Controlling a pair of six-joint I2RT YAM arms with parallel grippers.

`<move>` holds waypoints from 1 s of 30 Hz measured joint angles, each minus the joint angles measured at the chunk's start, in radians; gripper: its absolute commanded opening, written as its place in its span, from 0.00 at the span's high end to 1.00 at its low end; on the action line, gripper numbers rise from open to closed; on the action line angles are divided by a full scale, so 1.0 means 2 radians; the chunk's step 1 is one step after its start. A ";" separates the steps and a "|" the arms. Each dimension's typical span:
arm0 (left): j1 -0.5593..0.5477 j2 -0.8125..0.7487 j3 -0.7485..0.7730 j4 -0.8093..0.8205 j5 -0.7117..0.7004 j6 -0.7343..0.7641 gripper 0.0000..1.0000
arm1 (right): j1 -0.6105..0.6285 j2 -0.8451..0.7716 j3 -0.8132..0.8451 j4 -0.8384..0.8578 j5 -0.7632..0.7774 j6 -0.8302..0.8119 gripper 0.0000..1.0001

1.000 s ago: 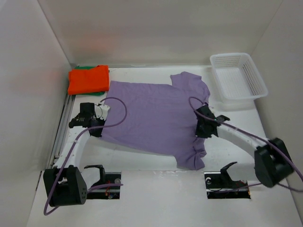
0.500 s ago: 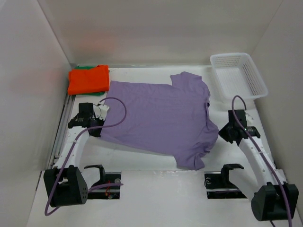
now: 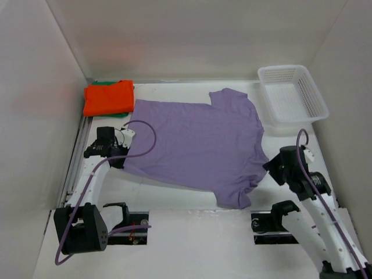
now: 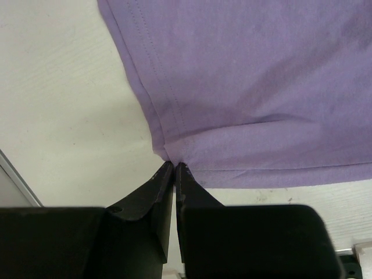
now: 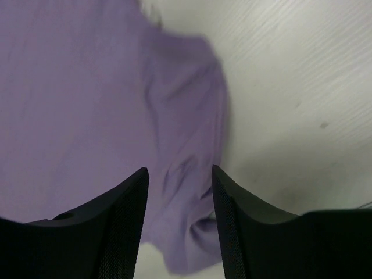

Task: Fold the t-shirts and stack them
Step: Flatten out the tshirt

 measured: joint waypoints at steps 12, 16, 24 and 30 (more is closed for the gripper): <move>0.000 0.000 -0.010 0.015 -0.001 0.000 0.96 | 0.550 0.166 0.005 -0.133 0.036 0.313 0.50; -0.001 0.000 -0.010 0.017 -0.001 0.000 0.96 | 0.583 0.232 0.013 -0.136 0.047 0.349 0.51; -0.005 0.000 -0.010 0.017 -0.001 0.008 0.95 | 0.544 0.243 0.012 -0.100 0.066 0.333 0.52; -0.007 0.000 -0.010 0.017 -0.001 0.010 0.95 | 0.538 0.267 0.009 -0.070 0.063 0.313 0.58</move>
